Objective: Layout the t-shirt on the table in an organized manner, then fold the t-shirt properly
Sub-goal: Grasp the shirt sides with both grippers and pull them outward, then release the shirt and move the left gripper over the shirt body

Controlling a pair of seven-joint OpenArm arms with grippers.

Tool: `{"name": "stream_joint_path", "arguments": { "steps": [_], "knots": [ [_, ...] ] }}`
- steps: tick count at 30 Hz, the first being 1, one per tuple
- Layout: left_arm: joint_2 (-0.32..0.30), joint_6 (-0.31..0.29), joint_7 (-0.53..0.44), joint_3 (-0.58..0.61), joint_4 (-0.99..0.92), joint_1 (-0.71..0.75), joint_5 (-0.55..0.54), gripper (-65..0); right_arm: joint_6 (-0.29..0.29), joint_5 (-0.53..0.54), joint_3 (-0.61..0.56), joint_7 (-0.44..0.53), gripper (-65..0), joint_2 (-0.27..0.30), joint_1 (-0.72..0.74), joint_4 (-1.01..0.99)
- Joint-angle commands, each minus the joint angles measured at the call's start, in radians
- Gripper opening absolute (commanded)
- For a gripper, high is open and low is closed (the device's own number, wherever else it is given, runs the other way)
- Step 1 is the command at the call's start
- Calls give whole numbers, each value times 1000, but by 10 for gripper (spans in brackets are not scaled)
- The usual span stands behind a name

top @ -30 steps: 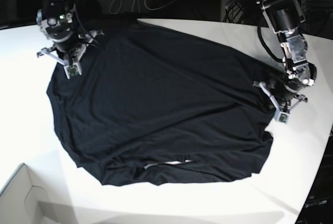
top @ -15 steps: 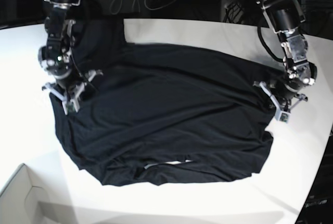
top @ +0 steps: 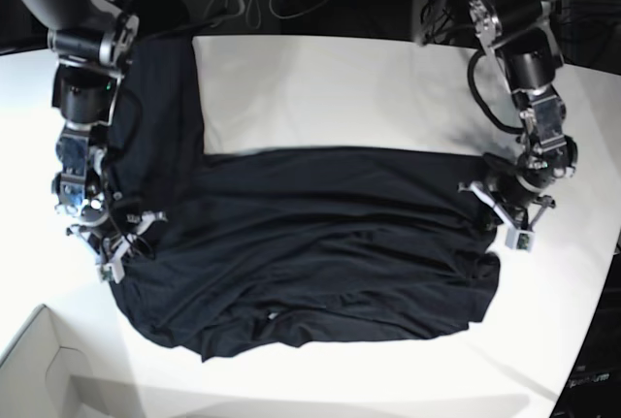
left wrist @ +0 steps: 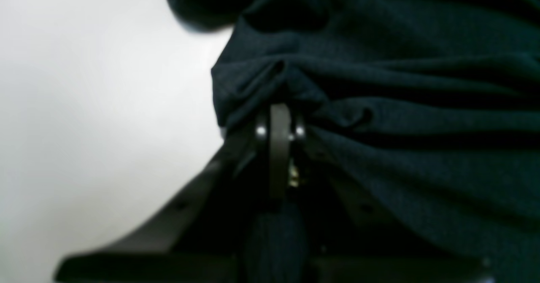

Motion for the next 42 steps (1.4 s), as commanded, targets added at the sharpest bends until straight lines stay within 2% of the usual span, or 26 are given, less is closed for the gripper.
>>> {"name": "stream_joint_path", "arguments": {
  "steps": [1,5,7,10,14,19,23,26,29,33,36,38,42],
  "knots": [
    [6,28,124,8,-25,-10,79,-650,-7,-36,-2,-59,-650,15,33,-24],
    [9,36,129,6,-5,-40,79,-650,-7,-36,-1,-70,-650,34,95,2],
    [10,36,147,6,47,-36,79,-650,-7,-34,2,-134,-650,50,87,108],
    [15,35,200,4,129,-19,75,-650,-6,-30,4,-272,-650,62,0,371],
    [13,35,261,6,264,21,-37,-650,-4,-30,5,-415,-650,54,-207,802],
    [9,35,370,12,431,75,-154,-650,-4,-30,5,-554,-650,-8,-427,1144],
    [44,35,442,24,655,152,-208,-650,-4,-36,5,-574,-650,-71,-565,1256],
    [87,35,517,72,819,204,-235,-650,-4,-36,7,-574,-650,-87,-637,1274],
    [135,35,572,199,940,259,-263,-650,-4,-30,67,-567,-650,-91,-677,1271],
    [204,42,588,508,990,302,-254,-650,-3,-33,166,-565,-650,-110,-675,1254],
    [217,42,586,747,970,297,-232,-650,-1,-34,239,-565,-650,-101,-674,1253],
    [216,44,586,901,928,282,-223,-650,-1,-31,286,-565,-650,-73,-674,1251],
    [217,45,586,1137,810,239,-223,-650,-1,-30,374,-565,-650,-62,-682,1245]
  ]
}}
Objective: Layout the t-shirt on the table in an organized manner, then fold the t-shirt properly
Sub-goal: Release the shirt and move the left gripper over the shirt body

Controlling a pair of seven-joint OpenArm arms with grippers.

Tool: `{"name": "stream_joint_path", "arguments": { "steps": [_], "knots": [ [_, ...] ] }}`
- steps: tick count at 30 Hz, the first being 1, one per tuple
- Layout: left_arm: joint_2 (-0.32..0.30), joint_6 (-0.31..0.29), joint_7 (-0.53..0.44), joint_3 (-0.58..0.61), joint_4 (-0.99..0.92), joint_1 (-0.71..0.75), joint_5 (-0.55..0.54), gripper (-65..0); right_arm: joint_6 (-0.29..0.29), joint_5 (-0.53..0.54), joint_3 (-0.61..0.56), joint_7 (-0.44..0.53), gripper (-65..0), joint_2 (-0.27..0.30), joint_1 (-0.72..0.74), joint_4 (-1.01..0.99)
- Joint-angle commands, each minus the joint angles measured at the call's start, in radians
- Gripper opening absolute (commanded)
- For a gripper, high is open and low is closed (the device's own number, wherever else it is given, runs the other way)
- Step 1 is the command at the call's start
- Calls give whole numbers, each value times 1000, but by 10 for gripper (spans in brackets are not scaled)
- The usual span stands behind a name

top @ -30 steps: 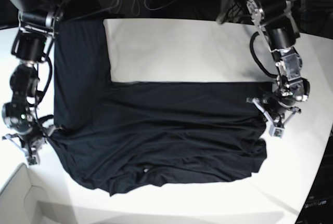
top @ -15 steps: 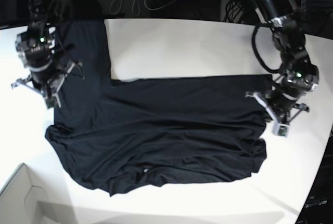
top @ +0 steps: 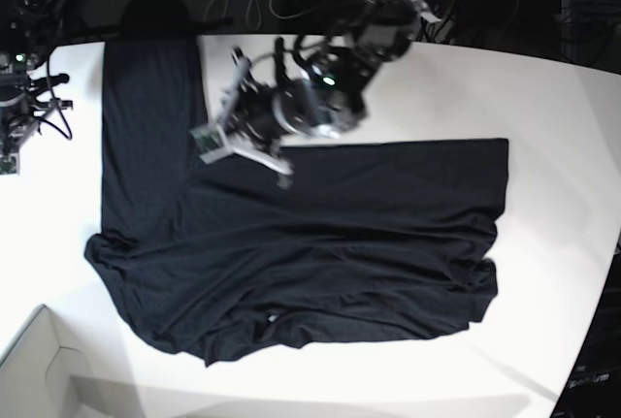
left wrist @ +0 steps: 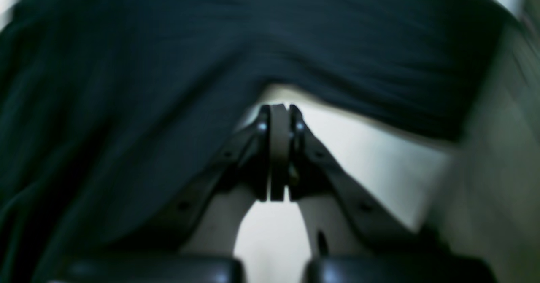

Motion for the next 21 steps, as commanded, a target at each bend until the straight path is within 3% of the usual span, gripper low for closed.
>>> {"name": "stream_joint_path", "arguments": {
  "steps": [1,5,10,19,21],
  "knots": [
    [13,0,-18,45,-20,-34,-9,-650,-4,-12,39,13,-650,13,2,10],
    [36,2,-28,194,-157,-95,-12,-650,5,-11,105,13,-650,10,-2,10],
    [106,2,-131,261,-309,-126,-9,-650,148,-19,175,5,-650,-16,-2,10],
    [126,3,-177,320,-484,-183,-9,-650,154,-17,205,13,-650,-27,-22,10],
    [126,3,-225,318,-536,-192,2,-650,154,-17,200,13,-650,-27,-24,10]
  ]
}}
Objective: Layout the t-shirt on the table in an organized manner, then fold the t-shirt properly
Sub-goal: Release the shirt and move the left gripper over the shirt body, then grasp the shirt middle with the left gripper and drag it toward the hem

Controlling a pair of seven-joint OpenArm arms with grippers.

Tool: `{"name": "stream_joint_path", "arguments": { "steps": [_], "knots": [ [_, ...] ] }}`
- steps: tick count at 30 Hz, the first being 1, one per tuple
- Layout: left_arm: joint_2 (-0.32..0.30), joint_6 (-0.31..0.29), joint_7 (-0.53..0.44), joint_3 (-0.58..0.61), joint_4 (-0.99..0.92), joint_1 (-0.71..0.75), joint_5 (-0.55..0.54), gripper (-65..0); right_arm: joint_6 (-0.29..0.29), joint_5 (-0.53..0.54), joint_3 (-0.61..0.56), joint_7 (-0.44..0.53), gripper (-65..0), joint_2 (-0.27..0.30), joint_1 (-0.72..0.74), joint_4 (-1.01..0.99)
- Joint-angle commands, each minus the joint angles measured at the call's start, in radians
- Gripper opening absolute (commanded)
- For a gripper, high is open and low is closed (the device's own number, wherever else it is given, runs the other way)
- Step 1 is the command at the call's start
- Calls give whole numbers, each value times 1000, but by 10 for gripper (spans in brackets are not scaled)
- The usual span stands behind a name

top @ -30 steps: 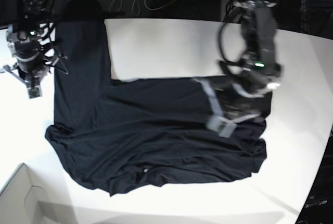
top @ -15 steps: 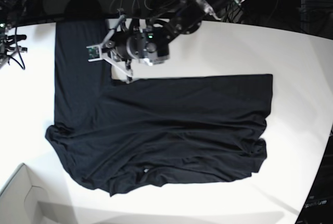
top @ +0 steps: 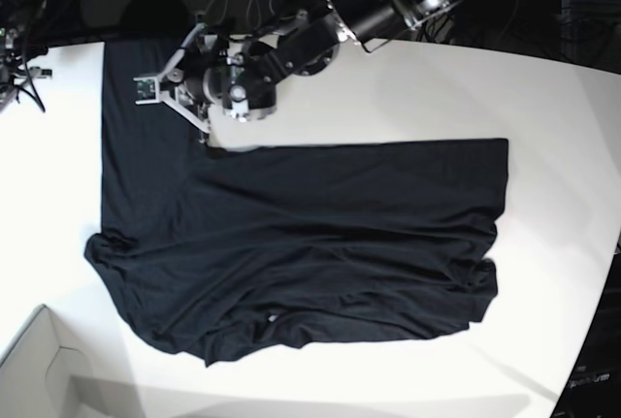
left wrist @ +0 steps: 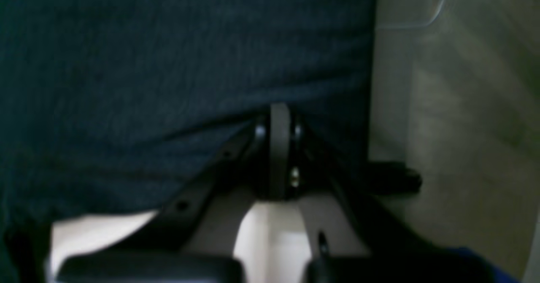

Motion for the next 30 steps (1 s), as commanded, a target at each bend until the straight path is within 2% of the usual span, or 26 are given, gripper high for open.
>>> {"name": "stream_joint_path", "arguments": {
  "steps": [1,6,9,15,18,22,27,30],
  "knots": [
    [5,0,22,1,-25,-13,41,-650,4,-3,0,22,-650,15,4,18],
    [5,0,-1,-2,-85,-13,139,-650,5,0,0,22,-650,13,2,18],
    [-69,0,-1,-13,-66,-14,173,-650,7,0,-1,22,-650,13,2,19],
    [-192,-2,-5,-234,6,-19,210,-650,7,3,-1,22,-650,12,2,19],
    [-227,-6,-13,-331,4,-40,231,-650,8,3,-9,22,-650,-4,5,19],
    [-251,-5,-13,-391,-16,-69,233,-650,8,0,-79,20,-650,-19,1,27],
    [-271,-3,-13,-443,-48,-140,231,-650,8,-3,-181,22,-650,-99,-21,53],
    [-271,-3,-13,-504,-77,-171,233,-650,8,-3,-280,22,-650,-128,-55,80]
  ]
}}
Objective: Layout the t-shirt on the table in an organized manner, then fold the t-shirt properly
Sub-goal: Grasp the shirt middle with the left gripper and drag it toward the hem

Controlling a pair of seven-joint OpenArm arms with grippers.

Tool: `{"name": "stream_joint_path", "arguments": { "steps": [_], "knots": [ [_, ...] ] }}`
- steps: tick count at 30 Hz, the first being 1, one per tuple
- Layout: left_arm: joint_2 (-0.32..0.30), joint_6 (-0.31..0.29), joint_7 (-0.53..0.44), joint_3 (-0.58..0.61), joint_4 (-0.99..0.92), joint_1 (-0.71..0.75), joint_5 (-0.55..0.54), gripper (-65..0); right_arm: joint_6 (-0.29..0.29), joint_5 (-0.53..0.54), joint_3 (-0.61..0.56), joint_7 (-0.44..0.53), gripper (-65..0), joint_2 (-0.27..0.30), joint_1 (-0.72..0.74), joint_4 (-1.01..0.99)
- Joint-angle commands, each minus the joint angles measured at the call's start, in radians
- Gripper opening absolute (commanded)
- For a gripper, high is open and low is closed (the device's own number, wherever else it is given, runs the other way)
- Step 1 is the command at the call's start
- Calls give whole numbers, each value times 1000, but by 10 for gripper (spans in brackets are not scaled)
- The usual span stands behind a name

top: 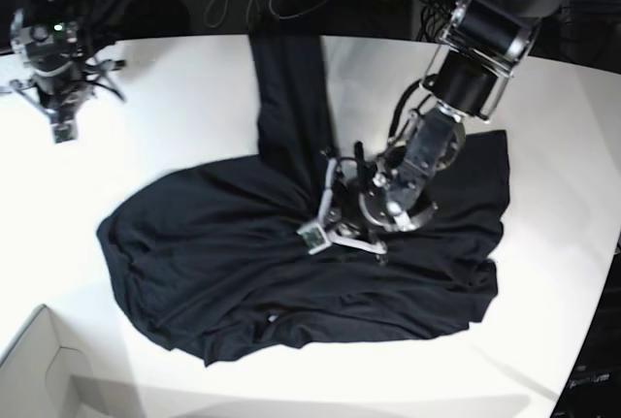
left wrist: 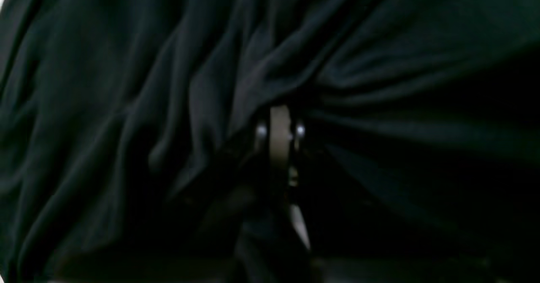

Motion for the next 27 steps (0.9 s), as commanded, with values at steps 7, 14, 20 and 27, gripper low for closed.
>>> {"name": "stream_joint_path", "arguments": {
  "steps": [7,14,20,27],
  "knots": [
    [25,-5,68,-20,-82,-76,39,-650,5,12,-269,19,-650,-6,22,22],
    [57,-3,68,-27,-83,-80,33,-650,5,12,-474,9,-650,-37,94,16],
    [129,-2,68,-98,-90,-117,41,-650,5,14,-623,18,-650,-63,3,16],
    [181,-2,69,-195,-77,-151,35,-650,5,14,-803,10,-650,-55,-41,13]
  ]
}}
